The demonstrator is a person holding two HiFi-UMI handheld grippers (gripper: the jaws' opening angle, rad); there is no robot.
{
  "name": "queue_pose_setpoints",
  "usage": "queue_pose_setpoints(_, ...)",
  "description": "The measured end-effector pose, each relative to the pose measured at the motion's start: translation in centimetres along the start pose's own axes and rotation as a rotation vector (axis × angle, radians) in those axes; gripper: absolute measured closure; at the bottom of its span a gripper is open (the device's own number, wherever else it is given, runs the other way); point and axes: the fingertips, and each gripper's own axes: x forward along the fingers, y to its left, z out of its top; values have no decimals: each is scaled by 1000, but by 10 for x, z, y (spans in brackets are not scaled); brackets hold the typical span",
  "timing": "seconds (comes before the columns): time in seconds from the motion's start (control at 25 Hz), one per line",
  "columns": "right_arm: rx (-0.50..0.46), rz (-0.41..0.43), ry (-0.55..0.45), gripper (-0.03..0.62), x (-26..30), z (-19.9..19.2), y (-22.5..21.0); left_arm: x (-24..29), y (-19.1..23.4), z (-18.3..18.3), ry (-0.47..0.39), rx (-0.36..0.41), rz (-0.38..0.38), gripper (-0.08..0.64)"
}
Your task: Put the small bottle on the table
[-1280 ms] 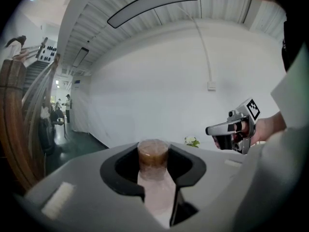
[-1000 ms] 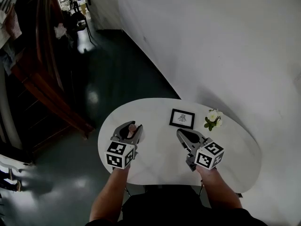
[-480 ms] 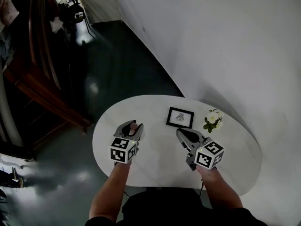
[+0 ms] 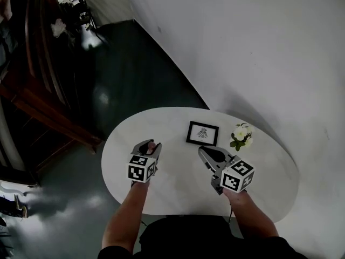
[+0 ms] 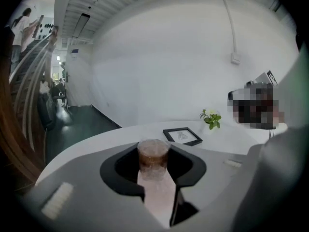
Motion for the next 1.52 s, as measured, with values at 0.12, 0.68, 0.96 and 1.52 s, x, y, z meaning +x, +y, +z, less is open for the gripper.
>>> queue_pose_setpoints(0.12,5,-12,8,581,-4,-5,-4,10,1,-9,21,-2,-4,422)
queue_pose_setpoints(0.68,6,-51,19,581,-13,-6,-9,30,6,-32,94,29,-13,422)
queue_pose_setpoints(0.96,13,-58,20,581,-13,-9,-7,32,2,-40,134,122,-11,413)
queue_pose_setpoints(1.52,-18,-42,-5,581,-7,-8,30,-5,-6,-18,31,111,-79,391)
